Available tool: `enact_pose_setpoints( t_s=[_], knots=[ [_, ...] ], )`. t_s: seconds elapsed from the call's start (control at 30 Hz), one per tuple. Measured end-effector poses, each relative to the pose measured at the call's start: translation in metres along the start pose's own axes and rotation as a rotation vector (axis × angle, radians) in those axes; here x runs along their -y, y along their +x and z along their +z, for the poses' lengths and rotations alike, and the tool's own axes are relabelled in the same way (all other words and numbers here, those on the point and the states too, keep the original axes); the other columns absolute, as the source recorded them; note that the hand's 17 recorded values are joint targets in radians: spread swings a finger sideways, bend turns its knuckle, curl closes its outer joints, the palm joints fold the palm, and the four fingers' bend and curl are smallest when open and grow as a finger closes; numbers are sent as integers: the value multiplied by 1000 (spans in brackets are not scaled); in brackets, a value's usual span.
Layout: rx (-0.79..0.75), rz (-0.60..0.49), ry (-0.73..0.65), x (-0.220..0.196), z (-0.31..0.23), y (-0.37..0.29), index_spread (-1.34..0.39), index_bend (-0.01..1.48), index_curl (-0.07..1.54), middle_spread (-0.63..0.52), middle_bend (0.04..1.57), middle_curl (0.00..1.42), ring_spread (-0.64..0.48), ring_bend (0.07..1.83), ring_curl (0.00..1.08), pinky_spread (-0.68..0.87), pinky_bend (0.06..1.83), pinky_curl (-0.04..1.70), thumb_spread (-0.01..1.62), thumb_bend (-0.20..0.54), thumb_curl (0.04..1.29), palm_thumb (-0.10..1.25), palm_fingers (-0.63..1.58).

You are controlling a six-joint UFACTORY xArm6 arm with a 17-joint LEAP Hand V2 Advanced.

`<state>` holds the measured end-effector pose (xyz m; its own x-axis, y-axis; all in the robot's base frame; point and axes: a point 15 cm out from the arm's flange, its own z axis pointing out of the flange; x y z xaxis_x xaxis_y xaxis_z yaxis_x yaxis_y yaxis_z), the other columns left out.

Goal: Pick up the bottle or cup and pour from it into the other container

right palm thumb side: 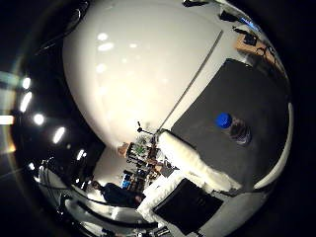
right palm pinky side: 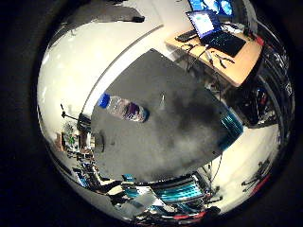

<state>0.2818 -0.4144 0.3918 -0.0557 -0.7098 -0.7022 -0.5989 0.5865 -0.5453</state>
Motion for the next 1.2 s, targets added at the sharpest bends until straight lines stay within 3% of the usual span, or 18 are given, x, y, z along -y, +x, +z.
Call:
enact_pose_setpoints(
  t_s=[0.5, 1.2],
  knots=[
    [145, 100, 23, -32, 43, 81, -236, 169, 328, -38, 476, 402, 52, 824, 191, 467, 950, -9, 1129, -21, 329, 511, 258],
    [257, 95, -74, -39, 145, 74, -226, 175, 336, -22, 460, 400, 68, 792, 201, 453, 935, -9, 1135, -21, 324, 505, 265]
  ],
)
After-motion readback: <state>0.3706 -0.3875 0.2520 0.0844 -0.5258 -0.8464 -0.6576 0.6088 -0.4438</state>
